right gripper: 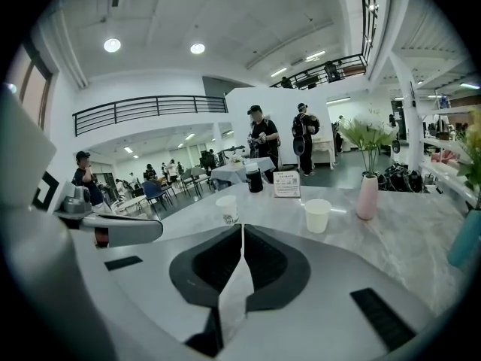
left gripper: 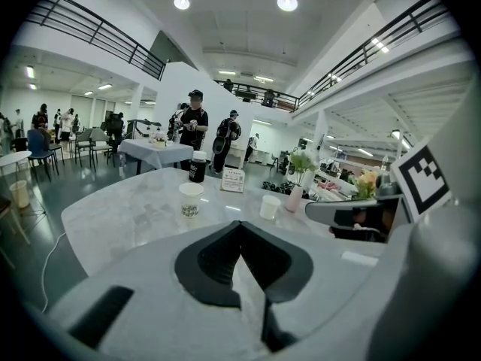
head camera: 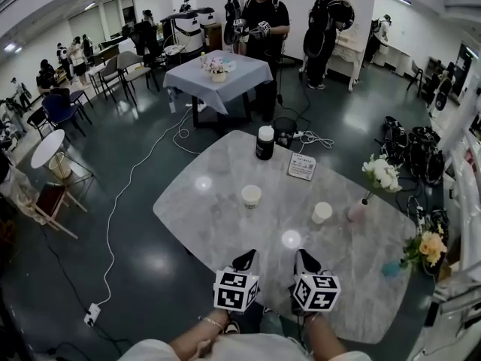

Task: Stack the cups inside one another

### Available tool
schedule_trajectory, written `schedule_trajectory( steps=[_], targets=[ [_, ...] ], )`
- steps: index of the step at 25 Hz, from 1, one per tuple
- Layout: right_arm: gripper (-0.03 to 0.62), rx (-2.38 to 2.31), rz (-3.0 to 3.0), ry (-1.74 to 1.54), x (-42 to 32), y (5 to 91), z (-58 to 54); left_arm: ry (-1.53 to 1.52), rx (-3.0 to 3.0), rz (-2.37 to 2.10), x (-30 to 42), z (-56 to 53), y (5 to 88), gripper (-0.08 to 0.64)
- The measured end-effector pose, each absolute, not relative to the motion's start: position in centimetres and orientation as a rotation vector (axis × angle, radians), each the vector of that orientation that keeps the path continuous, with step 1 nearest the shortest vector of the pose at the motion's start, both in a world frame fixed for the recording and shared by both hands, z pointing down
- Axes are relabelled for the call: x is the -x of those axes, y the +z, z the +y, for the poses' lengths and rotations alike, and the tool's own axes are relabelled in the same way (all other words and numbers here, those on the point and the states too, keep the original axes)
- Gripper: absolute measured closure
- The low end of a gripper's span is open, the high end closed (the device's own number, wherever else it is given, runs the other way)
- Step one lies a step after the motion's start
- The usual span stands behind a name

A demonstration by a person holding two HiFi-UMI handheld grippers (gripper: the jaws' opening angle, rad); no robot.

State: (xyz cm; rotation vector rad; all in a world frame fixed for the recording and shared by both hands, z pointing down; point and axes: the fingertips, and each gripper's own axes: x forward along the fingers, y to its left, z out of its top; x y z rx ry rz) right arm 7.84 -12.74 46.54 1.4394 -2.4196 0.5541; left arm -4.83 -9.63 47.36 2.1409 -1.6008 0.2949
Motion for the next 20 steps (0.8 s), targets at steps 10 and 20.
schedule_trajectory(
  steps=[10, 20],
  targets=[
    [0.577, -1.534, -2.353, 0.608, -11.7, 48.3, -16.3, 0.342, -2.133, -1.548, 2.5, -12.7, 49.3, 0.559],
    [0.575, -1.604, -2.308, 0.641, -15.3, 49.9, -21.1, 0.413, -2.129, -1.485, -0.3, -16.9, 51.7, 0.559]
  ],
)
